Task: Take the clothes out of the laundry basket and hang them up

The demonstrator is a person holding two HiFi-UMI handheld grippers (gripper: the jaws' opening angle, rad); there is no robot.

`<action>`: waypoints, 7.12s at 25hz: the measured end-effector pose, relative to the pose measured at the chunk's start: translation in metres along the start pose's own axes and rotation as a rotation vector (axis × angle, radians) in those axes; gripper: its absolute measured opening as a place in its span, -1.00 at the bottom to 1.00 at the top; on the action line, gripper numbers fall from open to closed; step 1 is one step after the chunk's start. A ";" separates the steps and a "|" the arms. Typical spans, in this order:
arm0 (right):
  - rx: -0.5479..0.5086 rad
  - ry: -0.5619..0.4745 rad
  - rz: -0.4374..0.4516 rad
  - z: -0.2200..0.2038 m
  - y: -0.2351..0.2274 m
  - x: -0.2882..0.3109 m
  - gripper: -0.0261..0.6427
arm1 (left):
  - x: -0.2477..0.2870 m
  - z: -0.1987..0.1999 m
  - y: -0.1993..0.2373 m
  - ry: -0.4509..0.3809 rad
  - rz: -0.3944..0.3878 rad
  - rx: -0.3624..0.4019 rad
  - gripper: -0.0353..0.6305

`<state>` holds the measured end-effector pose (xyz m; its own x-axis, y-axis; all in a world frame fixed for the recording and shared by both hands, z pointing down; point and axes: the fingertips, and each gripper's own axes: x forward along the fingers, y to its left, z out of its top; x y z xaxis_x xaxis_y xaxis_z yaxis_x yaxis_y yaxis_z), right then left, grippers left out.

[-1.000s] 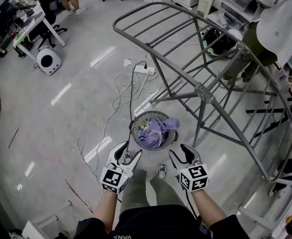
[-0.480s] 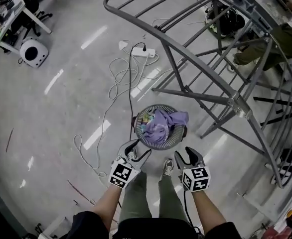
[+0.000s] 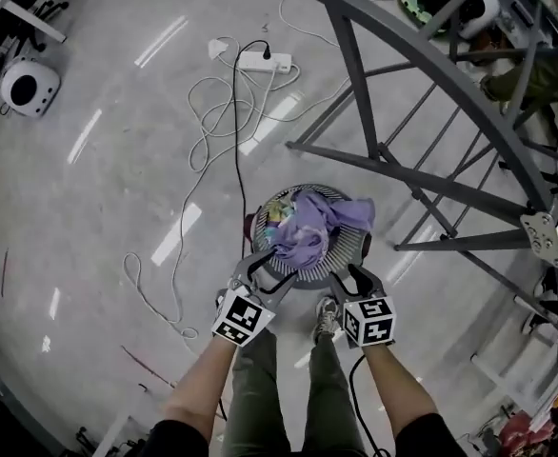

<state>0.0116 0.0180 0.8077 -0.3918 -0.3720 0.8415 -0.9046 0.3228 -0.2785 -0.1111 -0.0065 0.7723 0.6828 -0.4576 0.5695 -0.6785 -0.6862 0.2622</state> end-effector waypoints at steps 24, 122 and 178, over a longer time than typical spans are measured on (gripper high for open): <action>0.099 0.304 -0.159 -0.097 -0.081 0.226 -0.39 | 0.041 -0.128 0.056 -0.059 0.028 -0.143 -0.24; -0.655 -0.654 0.144 0.238 0.120 -0.515 -0.84 | -0.140 0.289 -0.235 -0.233 -0.084 0.230 -0.26; -0.783 -0.714 0.197 0.331 0.100 -0.523 -0.84 | -0.321 0.439 -0.164 -0.314 0.486 0.448 -0.82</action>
<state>0.0703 -0.0430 0.1863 -0.7556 -0.5926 0.2792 -0.5551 0.8055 0.2074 -0.1005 0.0045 0.2041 0.4243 -0.8636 0.2722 -0.7945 -0.4993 -0.3457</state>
